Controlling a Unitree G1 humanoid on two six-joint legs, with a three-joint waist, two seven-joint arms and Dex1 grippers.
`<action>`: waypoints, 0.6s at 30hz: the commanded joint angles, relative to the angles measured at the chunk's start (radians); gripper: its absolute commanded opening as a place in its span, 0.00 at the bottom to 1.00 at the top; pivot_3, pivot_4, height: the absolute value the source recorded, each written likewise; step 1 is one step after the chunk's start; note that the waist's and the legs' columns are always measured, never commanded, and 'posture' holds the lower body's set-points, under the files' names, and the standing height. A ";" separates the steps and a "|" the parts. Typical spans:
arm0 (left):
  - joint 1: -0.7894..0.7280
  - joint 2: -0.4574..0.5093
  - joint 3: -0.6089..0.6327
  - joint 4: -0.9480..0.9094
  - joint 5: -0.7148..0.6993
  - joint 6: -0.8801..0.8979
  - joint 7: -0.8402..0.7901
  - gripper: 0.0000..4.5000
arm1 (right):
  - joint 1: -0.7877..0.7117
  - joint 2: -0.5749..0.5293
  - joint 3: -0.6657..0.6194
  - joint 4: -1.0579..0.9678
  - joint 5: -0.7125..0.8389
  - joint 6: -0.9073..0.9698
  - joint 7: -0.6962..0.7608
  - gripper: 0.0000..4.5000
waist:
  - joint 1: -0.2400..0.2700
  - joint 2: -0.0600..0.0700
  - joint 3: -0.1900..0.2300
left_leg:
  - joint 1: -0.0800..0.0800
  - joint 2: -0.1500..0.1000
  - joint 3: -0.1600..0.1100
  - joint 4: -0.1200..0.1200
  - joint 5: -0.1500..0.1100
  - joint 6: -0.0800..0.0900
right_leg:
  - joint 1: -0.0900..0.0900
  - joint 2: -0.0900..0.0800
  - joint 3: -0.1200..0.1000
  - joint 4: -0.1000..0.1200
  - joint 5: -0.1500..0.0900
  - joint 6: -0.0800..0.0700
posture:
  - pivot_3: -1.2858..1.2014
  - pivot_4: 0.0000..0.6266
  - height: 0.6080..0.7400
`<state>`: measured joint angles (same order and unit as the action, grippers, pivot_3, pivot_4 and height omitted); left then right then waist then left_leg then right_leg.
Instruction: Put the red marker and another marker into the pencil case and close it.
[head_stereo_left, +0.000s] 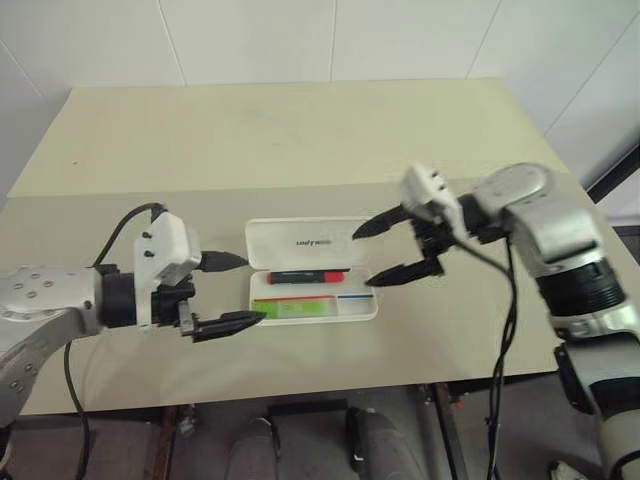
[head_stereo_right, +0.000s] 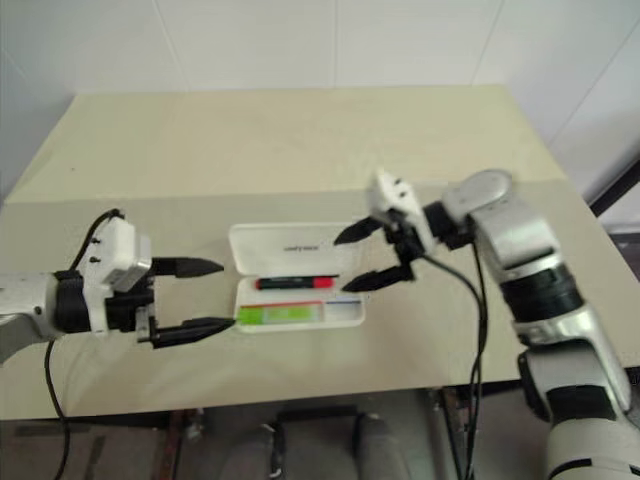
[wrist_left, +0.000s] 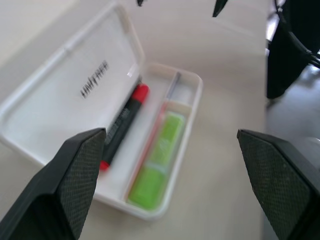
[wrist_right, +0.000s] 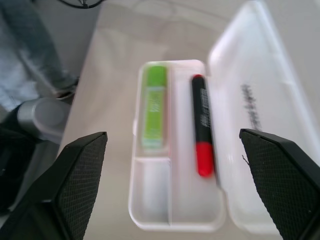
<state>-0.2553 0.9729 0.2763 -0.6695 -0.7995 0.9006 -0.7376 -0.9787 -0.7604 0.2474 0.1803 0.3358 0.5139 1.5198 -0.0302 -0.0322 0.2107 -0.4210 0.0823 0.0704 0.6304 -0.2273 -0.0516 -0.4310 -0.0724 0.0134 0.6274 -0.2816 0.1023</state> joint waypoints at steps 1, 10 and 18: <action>-0.061 -0.046 -0.052 -0.074 -0.006 0.006 0.091 1.00 | -0.055 -0.042 -0.021 0.188 -0.114 -0.071 -0.074 0.99 | -0.001 0.000 0.000 | 0.000 0.000 0.000 0.001 0.000 0.000 | 0.000 0.000 0.000 0.000 0.000 0.000 | 0.52 0.24 1.00; -0.247 -0.076 -0.121 -0.044 0.005 0.075 0.209 1.00 | -0.266 0.102 -0.002 0.743 -0.370 -0.158 -0.473 0.99 | -0.013 0.000 0.000 | 0.000 -0.001 0.000 0.001 0.002 0.000 | 0.000 0.002 0.005 0.001 0.002 0.002 | 0.52 0.24 1.00; -0.328 -0.131 -0.188 -0.036 0.022 0.107 0.273 1.00 | -0.361 0.221 -0.060 1.001 -0.415 -0.110 -0.734 0.99 | -0.021 0.000 0.000 | -0.001 -0.001 0.000 0.000 0.003 -0.002 | -0.001 0.003 0.006 0.000 0.002 0.003 | 0.52 0.24 1.00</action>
<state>-0.5635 0.8446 0.0927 -0.6911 -0.7849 1.0140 -0.4706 -1.2989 -0.5330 0.2238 1.1687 -0.0773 0.4021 0.8293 -0.0511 -0.0322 0.2108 -0.4224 0.0817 0.0707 0.6301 -0.2247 -0.0534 -0.4315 -0.0698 0.0196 0.6272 -0.2795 0.1055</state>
